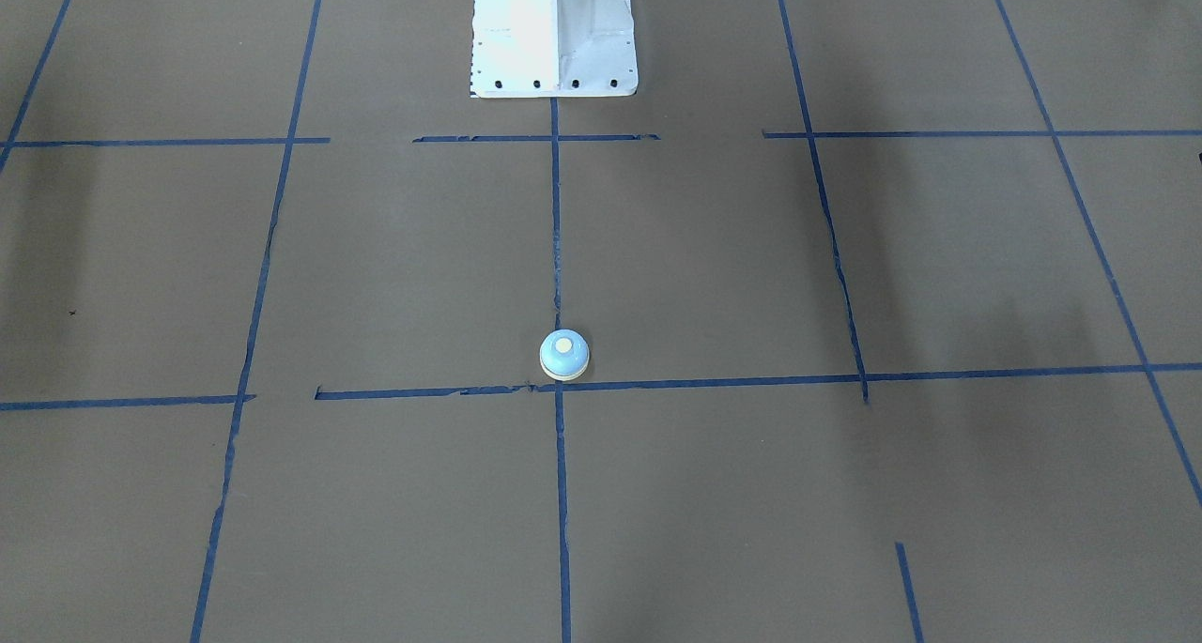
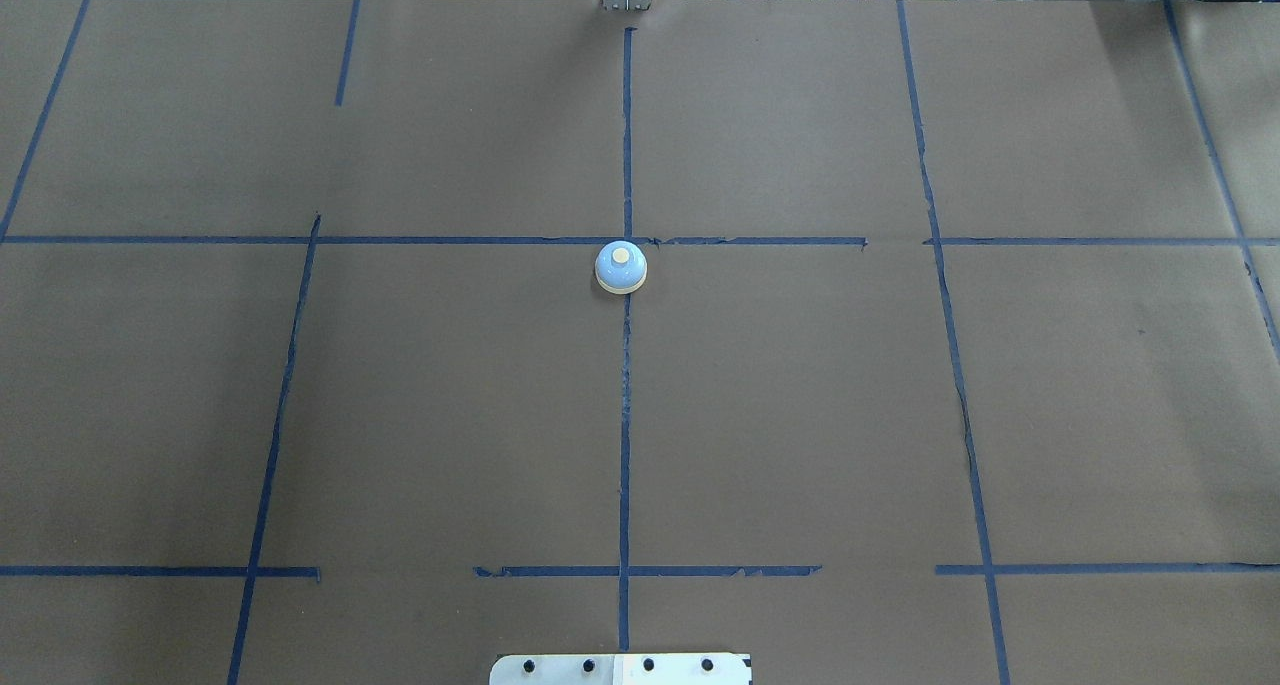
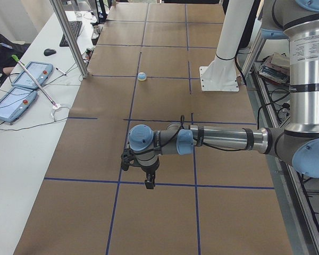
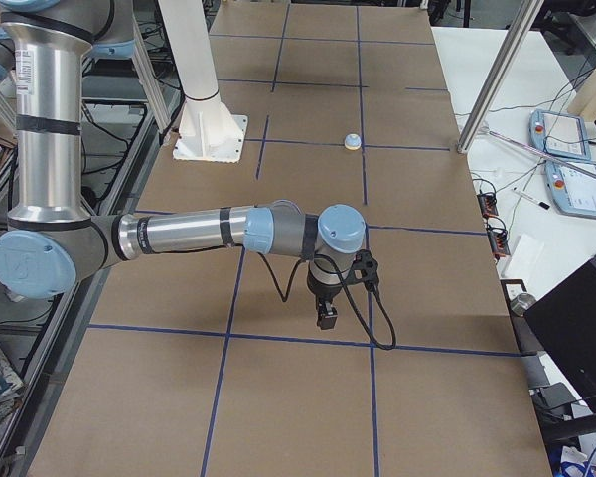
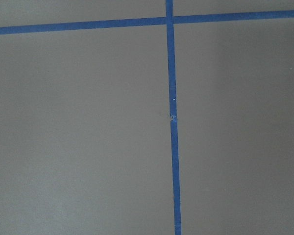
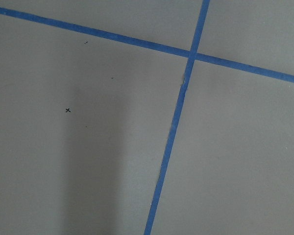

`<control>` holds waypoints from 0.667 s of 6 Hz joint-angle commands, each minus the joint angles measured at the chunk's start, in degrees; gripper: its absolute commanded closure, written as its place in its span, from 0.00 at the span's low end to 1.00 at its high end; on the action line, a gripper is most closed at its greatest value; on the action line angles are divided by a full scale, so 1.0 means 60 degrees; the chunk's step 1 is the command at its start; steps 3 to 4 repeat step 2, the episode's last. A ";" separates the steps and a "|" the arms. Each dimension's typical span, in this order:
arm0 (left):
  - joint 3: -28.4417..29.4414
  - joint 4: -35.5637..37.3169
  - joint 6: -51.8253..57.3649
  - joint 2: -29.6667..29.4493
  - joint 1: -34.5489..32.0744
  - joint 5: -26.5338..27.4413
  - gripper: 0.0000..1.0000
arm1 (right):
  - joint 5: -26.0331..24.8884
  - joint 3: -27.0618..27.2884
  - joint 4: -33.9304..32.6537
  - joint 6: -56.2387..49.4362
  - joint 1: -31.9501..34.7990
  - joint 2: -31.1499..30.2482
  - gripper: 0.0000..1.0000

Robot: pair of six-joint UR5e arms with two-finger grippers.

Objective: Place and press bell with both arms

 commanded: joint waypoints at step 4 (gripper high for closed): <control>-0.0015 0.0000 0.0000 0.0000 -0.0002 0.0014 0.00 | 0.0002 -0.0008 0.0000 0.0000 -0.0015 -0.0001 0.00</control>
